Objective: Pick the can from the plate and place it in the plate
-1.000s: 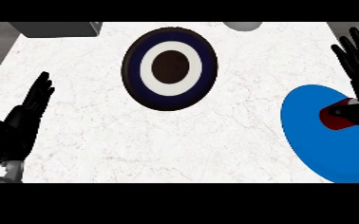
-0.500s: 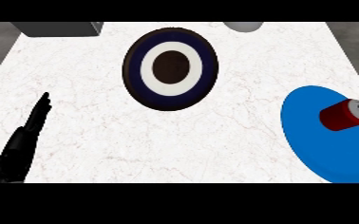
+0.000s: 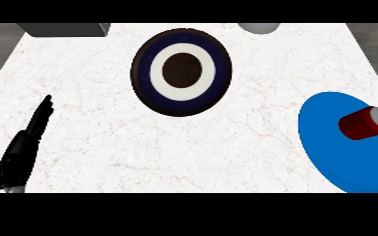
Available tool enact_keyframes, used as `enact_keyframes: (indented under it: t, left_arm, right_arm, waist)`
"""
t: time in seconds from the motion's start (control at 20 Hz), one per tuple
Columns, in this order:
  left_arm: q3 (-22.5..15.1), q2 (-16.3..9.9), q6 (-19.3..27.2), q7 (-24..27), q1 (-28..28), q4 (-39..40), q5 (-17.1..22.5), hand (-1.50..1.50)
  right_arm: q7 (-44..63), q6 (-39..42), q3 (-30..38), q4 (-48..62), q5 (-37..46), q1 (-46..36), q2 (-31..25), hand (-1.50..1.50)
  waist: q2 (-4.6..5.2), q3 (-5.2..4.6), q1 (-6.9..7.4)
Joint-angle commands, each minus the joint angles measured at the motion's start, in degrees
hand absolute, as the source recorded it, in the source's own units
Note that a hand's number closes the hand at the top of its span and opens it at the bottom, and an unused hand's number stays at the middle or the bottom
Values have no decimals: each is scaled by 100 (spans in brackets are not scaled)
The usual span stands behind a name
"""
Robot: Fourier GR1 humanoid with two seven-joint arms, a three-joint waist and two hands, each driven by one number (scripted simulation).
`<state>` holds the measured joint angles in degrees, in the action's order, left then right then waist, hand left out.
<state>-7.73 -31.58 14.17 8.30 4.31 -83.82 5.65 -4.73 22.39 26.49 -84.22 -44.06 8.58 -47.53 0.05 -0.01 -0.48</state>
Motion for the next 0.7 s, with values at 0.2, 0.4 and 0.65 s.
enact_keyframes:
  t: [0.2, 0.4, 0.65]
  left_arm:
    - [-118, 316, -4, 186, -149, 279, -203, 0]
    - [-134, 277, -144, -58, -115, 76, -262, 0]
    - [-30, 266, -89, -266, 157, -452, -333, 0]
  right_arm:
    - [390, 1046, -240, 891, 923, -186, -1188, -150]
    - [727, 1030, -836, 1181, 1389, -895, -1204, -150]
    - [513, 1654, -1162, 1616, 1980, -1182, -1201, -150]
  waist:
    - [21, 1, 89]
    - [16, 4, 154]
    - [4, 8, 159]
